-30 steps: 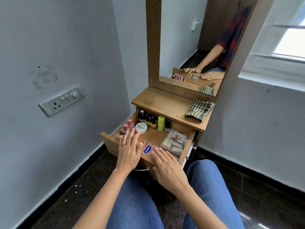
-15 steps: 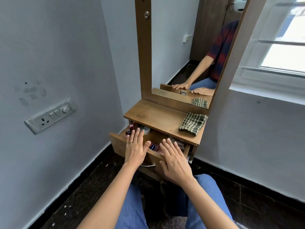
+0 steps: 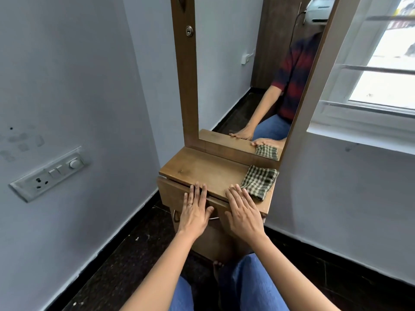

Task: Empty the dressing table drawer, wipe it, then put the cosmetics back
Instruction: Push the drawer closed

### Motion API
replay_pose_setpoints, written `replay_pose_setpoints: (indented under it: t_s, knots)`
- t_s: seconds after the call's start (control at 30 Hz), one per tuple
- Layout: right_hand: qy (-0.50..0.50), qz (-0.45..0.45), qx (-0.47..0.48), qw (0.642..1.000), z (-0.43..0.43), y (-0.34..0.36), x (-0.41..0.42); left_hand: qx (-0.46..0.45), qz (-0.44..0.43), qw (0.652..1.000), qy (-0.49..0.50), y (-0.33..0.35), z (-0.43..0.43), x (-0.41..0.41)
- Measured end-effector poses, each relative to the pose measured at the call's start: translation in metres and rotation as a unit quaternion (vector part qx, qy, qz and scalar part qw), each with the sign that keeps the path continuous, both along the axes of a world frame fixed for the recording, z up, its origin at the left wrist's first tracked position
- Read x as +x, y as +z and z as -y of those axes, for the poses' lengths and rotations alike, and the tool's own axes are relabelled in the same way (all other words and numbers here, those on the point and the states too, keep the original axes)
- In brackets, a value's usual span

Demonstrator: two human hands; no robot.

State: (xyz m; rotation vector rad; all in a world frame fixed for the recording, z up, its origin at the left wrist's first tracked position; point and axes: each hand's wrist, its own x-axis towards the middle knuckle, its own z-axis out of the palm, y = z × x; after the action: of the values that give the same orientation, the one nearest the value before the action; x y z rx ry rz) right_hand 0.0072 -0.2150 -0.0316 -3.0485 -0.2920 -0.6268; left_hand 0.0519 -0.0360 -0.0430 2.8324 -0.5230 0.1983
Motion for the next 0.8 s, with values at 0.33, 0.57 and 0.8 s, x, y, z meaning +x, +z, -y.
replay_pose_setpoints:
  t_s: [0.33, 0.57, 0.8]
  knots:
    - [0.007, 0.144, 0.084, 0.986, -0.008, -0.017, 0.020, -0.014, -0.017, 1.000, 0.001, 0.000, 0.006, 0.007]
    - [-0.008, 0.176, 0.085, 0.981, -0.011, -0.017, 0.023, -0.015, -0.024, 1.000, -0.004, 0.003, 0.003, 0.006]
    - [-0.017, 0.122, 0.105, 0.987, -0.013, -0.004, 0.017, 0.008, -0.041, 0.999, -0.006, 0.014, -0.001, 0.004]
